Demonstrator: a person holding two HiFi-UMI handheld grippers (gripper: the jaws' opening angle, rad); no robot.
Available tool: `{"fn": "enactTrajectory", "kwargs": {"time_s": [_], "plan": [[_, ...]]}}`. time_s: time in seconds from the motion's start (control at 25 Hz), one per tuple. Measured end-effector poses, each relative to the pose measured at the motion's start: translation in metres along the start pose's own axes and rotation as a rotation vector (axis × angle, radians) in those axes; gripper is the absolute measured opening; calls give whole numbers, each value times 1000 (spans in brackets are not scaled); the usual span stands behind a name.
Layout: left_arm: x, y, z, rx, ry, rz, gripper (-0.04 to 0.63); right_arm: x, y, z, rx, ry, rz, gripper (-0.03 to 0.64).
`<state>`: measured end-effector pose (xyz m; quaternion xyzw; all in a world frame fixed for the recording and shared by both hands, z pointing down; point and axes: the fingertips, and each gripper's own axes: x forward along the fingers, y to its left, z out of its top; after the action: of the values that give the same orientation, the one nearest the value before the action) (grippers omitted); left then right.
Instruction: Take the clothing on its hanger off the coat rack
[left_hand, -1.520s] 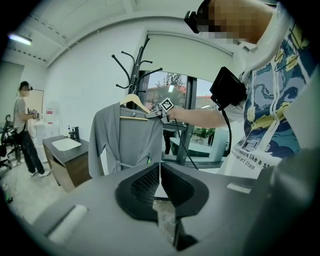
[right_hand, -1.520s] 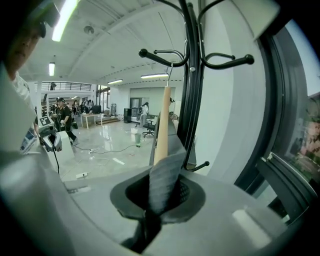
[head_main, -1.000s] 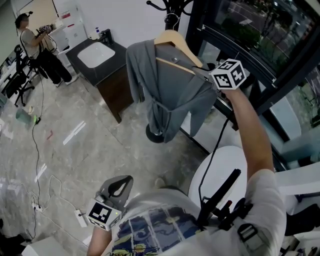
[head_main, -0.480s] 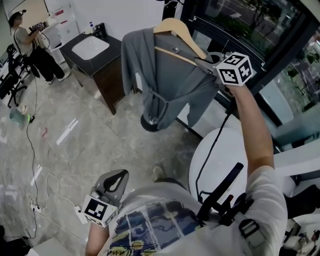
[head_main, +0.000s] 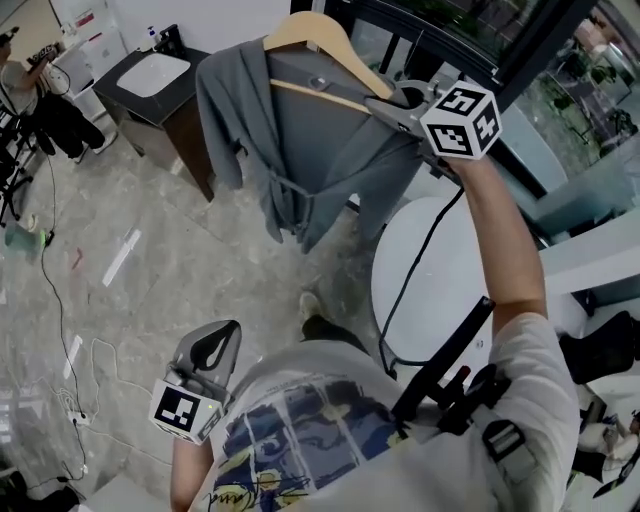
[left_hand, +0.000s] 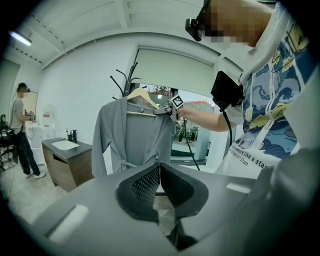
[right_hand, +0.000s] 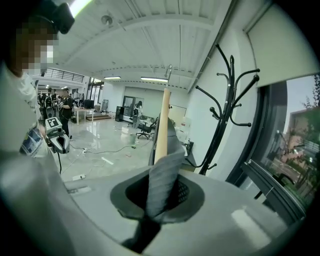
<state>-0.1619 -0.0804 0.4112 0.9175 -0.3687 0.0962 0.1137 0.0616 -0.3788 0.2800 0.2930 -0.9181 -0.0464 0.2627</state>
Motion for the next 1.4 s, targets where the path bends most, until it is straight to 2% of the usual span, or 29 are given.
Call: {"fn": "enactTrajectory", "kwargs": {"time_s": [0.4,0.68,1.0,1.4], "plan": [[-30,-28,-15,24,-9,-36,9,-35,100,-14,6,-13,50,20],[-36,-41,-19,32,-13,-62,9,-56,162,-14,-29,-30,77,20],[-40,-48,-22,40,-8,-92,8,-68,214,-22,-19,-48,101,20],[-40,-59,-23,49,-6,-107,8,-79,253,-38,-25,-36,109,20]]}}
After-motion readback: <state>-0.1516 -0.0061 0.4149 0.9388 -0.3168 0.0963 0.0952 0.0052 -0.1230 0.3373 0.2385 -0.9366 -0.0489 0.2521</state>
